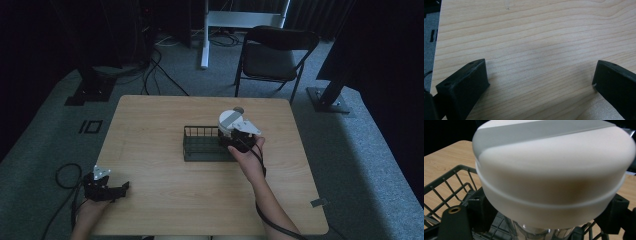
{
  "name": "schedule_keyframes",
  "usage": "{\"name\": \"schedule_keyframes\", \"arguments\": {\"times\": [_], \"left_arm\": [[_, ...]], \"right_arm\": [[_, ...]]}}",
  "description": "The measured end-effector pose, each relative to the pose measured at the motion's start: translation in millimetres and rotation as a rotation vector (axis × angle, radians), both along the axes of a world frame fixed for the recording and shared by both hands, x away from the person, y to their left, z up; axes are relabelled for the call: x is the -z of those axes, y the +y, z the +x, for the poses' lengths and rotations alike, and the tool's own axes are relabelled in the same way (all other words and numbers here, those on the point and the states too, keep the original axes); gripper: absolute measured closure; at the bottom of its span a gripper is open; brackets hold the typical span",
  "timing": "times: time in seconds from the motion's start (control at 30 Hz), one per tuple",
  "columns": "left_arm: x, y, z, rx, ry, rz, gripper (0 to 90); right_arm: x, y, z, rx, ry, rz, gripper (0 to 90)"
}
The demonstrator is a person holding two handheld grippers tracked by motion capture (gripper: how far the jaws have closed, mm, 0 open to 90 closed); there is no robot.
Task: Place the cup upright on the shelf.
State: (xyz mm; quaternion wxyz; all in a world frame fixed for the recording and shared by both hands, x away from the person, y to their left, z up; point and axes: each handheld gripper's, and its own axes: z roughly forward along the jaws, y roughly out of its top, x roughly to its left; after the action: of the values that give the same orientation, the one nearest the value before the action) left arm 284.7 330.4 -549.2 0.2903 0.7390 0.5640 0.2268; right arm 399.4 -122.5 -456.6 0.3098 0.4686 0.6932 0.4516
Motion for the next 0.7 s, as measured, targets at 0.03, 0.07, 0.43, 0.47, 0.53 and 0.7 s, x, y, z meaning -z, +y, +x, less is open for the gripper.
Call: {"name": "schedule_keyframes", "arguments": {"times": [0.03,0.07,0.43,0.47,0.53,0.7], "left_arm": [[0.0,0.0,0.0,0.0,0.0,0.0,0.2],[0.0,0.0,0.0,0.0,0.0,0.0,0.2],[0.0,0.0,0.0,0.0,0.0,0.0,0.2],[0.0,0.0,0.0,0.0,0.0,0.0,0.2],[0.0,0.0,0.0,0.0,0.0,0.0,0.2],[0.0,0.0,0.0,0.0,0.0,0.0,0.2]], "right_arm": [[1.3,-0.5,0.6,-0.003,0.004,0.004,18.2],[2.6,-0.5,0.7,0.0,0.009,-0.002,18.2],[14.1,3.5,4.0,-0.002,0.057,-0.013,18.2],[15.2,4.3,4.2,0.0,0.06,-0.02,18.2],[16.1,5.1,4.3,-0.004,0.067,-0.02,18.2],[17.9,6.8,4.8,-0.002,0.07,-0.029,18.2]]}}
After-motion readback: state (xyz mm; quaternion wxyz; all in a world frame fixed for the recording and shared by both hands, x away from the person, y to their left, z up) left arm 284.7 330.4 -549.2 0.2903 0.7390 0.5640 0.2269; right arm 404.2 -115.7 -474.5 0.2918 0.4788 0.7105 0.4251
